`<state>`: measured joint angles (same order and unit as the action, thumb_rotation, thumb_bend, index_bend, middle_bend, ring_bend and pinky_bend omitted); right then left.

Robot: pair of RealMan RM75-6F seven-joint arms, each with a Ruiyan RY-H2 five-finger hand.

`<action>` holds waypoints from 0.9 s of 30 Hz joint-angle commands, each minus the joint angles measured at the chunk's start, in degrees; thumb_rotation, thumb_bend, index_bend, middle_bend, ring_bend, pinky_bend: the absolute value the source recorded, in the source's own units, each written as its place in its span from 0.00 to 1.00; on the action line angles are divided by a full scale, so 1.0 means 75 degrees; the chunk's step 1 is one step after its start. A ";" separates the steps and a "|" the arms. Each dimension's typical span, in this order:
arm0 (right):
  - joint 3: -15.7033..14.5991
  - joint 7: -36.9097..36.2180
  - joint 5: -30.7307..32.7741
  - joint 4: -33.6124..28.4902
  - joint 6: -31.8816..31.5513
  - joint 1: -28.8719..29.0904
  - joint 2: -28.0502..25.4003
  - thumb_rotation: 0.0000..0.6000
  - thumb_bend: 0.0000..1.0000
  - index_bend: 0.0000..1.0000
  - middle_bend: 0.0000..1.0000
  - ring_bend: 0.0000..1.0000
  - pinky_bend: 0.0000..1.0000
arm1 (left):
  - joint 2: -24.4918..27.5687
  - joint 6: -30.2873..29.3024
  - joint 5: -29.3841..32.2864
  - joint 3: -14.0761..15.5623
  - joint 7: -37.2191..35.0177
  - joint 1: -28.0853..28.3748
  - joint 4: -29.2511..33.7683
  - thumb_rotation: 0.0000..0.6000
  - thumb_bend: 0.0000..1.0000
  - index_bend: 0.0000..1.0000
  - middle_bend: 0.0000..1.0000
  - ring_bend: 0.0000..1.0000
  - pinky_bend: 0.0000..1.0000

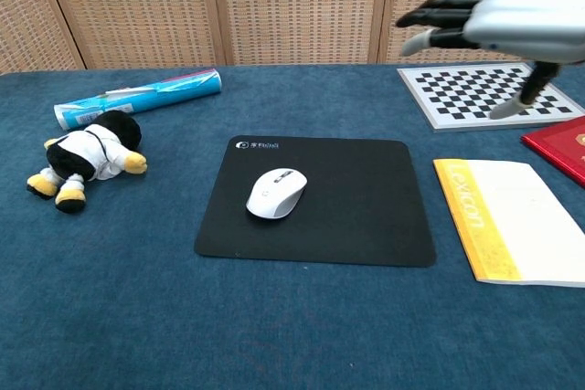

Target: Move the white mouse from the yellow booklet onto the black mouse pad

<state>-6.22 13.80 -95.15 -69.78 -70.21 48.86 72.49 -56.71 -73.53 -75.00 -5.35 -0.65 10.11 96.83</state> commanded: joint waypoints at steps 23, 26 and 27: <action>0.0146 -0.2722 0.1703 -0.2152 -0.3019 -0.4840 -0.0997 1.00 0.00 0.00 0.00 0.00 0.00 | -0.0616 -0.1870 -0.2527 0.0670 0.0402 -0.0509 -0.0392 1.00 0.00 0.00 0.00 0.00 0.00; 0.0299 -0.2953 0.1663 -0.1982 -0.3096 -0.5002 -0.0900 1.00 0.00 0.00 0.00 0.00 0.00 | -0.0683 -0.1939 -0.2594 0.0696 0.0526 -0.0540 -0.0396 1.00 0.00 0.00 0.00 0.00 0.00; 0.0336 -0.2960 0.1660 -0.1937 -0.3088 -0.5030 -0.0878 1.00 0.00 0.00 0.00 0.00 0.00 | -0.0698 -0.1941 -0.2590 0.0701 0.0553 -0.0548 -0.0389 1.00 0.00 0.00 0.00 0.00 0.00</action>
